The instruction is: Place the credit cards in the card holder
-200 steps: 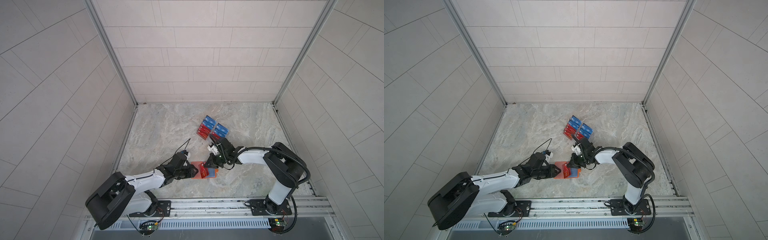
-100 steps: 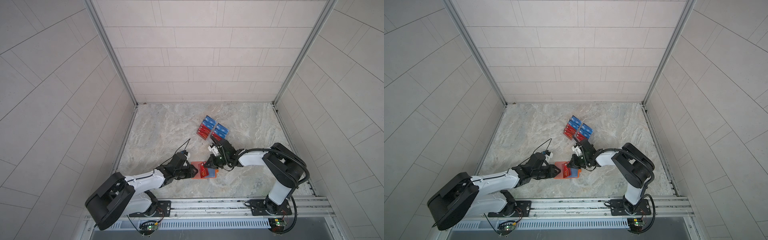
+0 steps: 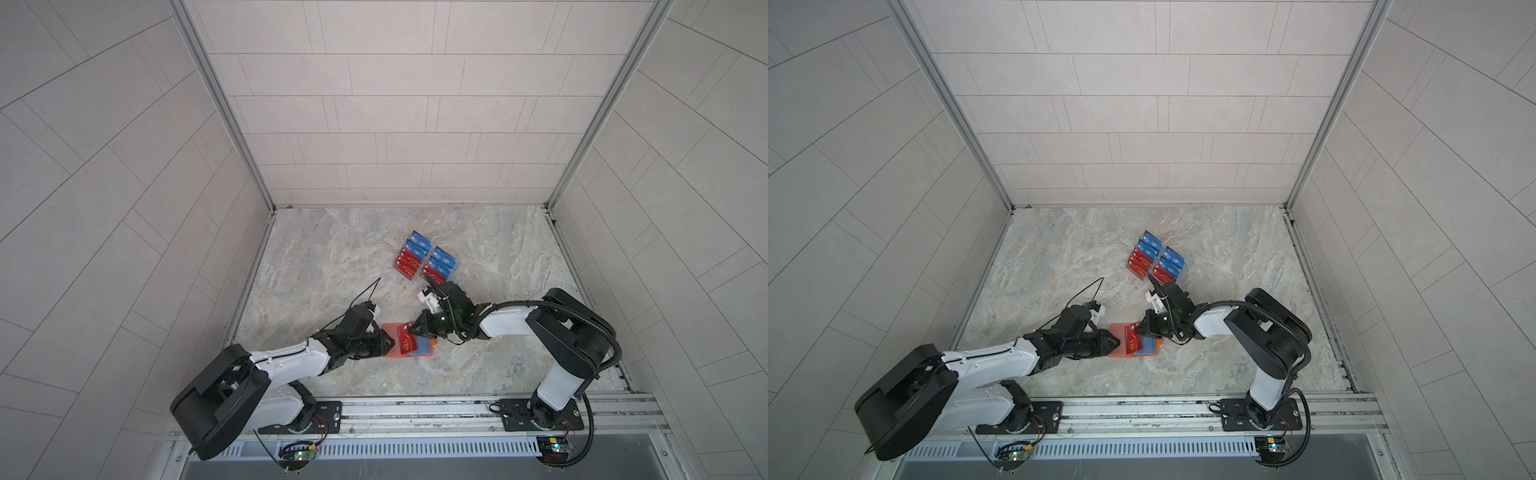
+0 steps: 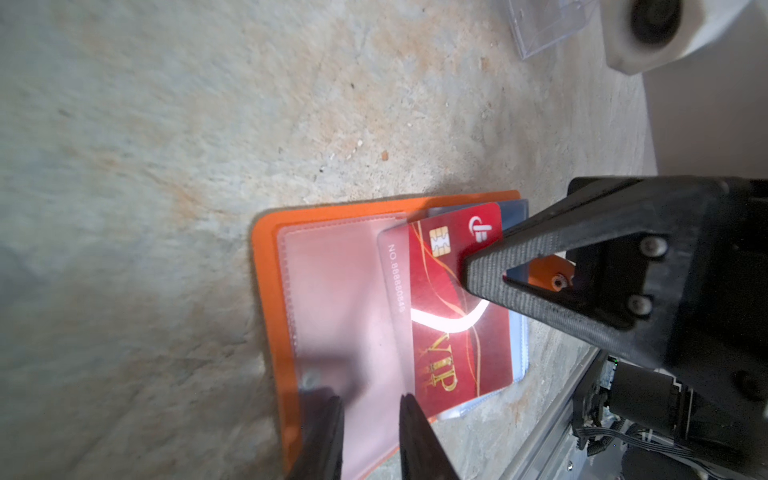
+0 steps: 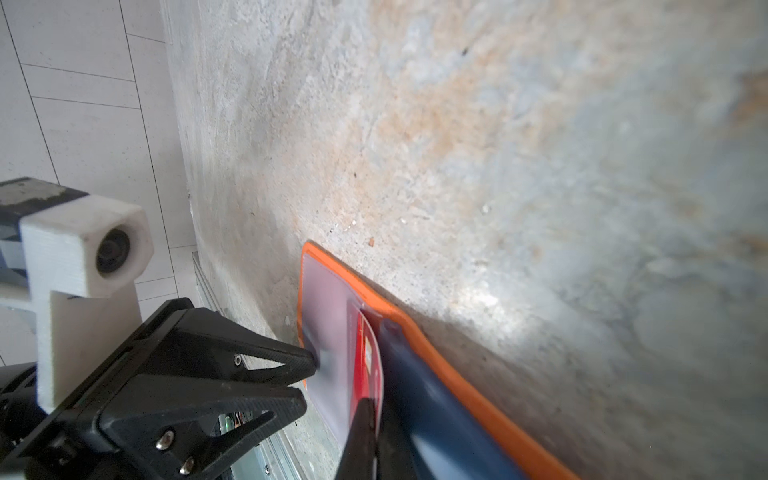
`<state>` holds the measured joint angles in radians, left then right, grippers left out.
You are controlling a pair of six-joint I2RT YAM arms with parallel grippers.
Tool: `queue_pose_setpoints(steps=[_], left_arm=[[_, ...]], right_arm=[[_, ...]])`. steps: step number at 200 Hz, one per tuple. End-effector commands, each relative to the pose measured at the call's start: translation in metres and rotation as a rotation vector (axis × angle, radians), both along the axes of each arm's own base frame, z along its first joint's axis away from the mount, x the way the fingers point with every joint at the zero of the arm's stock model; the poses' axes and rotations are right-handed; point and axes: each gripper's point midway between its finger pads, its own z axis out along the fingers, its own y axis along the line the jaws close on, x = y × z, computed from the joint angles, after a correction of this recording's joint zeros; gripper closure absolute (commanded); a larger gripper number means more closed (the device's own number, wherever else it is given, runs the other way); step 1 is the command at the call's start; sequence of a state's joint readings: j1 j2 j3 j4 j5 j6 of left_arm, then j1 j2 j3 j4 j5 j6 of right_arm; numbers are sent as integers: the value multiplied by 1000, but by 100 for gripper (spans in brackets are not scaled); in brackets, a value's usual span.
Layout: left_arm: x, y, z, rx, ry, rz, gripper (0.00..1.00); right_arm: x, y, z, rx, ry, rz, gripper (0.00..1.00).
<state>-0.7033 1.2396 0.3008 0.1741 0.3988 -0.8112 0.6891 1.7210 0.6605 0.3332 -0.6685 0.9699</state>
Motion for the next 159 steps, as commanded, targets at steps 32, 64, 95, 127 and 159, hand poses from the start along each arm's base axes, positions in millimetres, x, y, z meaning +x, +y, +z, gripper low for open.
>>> queue_pose_setpoints(steps=[32,64,95,127,159], left_arm=[[-12,11,-17,63,55,-6,73],[-12,11,-17,63,57,-6,73],[-12,10,-17,61,59,-6,73],[-10,6,-10,37,55,-3,72],[-5,0,2,4,49,3,69]], right_arm=[[-1,-16,-32,-95,45,-84,100],[0,-14,-32,-99,36,-103,100],[3,-14,-30,-120,7,-129,100],[0,-8,-24,-130,-8,-122,100],[-5,-14,-15,-177,-33,-109,88]])
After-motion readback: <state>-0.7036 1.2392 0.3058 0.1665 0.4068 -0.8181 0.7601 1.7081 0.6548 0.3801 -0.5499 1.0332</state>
